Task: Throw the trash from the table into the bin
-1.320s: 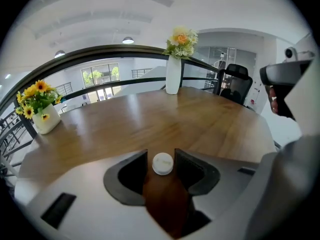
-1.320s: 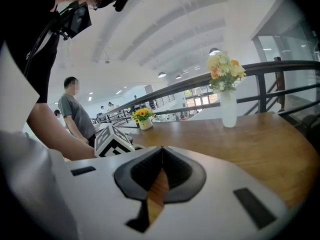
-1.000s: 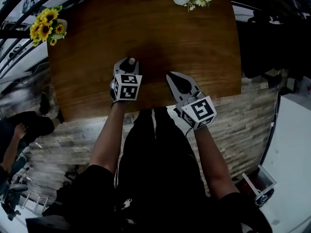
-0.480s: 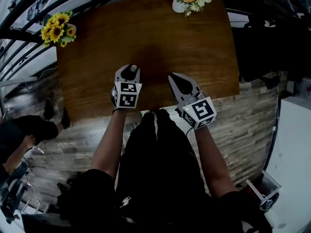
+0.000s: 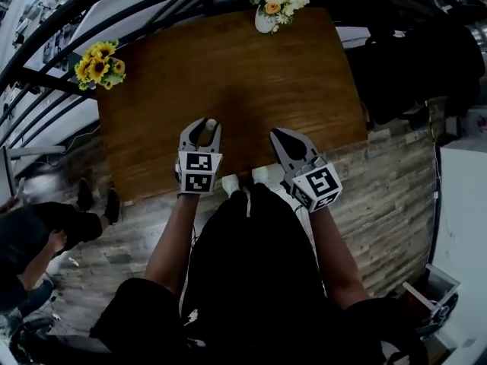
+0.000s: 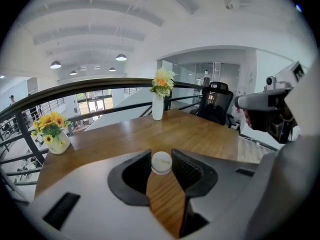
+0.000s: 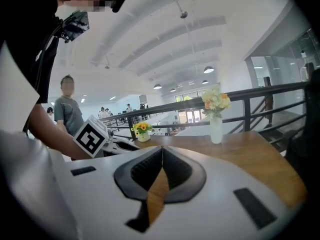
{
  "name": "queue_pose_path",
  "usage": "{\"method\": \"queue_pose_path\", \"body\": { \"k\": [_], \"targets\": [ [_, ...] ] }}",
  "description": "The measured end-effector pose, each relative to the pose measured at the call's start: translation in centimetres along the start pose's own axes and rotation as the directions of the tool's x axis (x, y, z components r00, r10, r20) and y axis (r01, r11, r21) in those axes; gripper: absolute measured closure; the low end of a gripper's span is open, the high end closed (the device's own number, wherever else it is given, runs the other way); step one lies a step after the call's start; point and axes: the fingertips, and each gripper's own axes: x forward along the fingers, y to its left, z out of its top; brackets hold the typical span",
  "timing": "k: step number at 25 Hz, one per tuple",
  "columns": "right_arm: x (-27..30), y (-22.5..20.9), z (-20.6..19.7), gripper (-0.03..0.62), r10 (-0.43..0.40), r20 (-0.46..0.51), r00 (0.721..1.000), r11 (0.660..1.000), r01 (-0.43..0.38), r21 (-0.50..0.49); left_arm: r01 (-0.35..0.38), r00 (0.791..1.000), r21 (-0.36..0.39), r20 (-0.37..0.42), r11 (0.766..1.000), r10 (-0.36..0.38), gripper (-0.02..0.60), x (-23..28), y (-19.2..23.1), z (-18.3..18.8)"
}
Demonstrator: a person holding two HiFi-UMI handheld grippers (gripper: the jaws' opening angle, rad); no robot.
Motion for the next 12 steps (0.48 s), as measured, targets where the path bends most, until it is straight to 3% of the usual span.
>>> {"method": "queue_pose_path", "body": {
  "k": [12],
  "targets": [
    [-8.0, -2.2, 0.6, 0.582, -0.185, 0.055, 0.981, 0.982, 0.183, 0.043, 0.178, 0.979, 0.08, 0.083, 0.981, -0.184, 0.446, -1.6, -7.4, 4.2]
  ]
}}
